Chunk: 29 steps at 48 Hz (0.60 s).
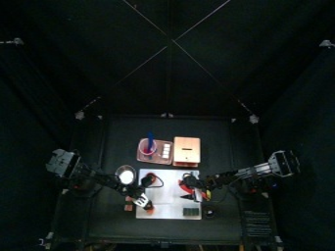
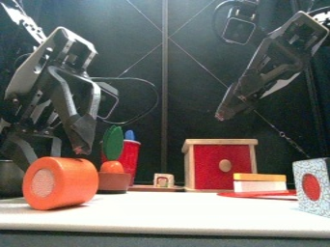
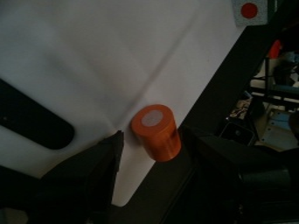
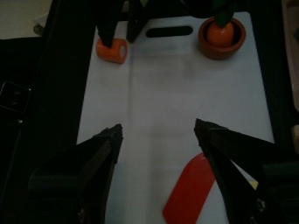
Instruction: Put the carrot bottom into the bowl
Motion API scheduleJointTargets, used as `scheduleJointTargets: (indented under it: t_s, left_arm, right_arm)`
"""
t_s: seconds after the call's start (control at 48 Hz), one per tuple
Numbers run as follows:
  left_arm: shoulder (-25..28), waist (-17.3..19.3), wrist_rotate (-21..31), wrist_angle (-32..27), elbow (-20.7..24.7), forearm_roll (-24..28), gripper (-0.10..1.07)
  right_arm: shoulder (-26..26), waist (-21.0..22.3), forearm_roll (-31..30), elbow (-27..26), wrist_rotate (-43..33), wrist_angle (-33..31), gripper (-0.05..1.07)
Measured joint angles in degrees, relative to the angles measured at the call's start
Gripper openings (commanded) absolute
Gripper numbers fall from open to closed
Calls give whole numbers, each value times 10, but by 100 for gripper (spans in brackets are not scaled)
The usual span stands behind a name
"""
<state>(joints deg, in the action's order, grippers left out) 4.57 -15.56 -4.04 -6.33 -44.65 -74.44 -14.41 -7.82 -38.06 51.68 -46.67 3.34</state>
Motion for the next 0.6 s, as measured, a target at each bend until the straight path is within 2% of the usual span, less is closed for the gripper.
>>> scheduleJointTargets:
  t_s: [0.604]
  left_arm:
    - [35,-13,2,-8,25,-1,88]
  right_arm:
    - [1,-8,4,4,-1,0,96]
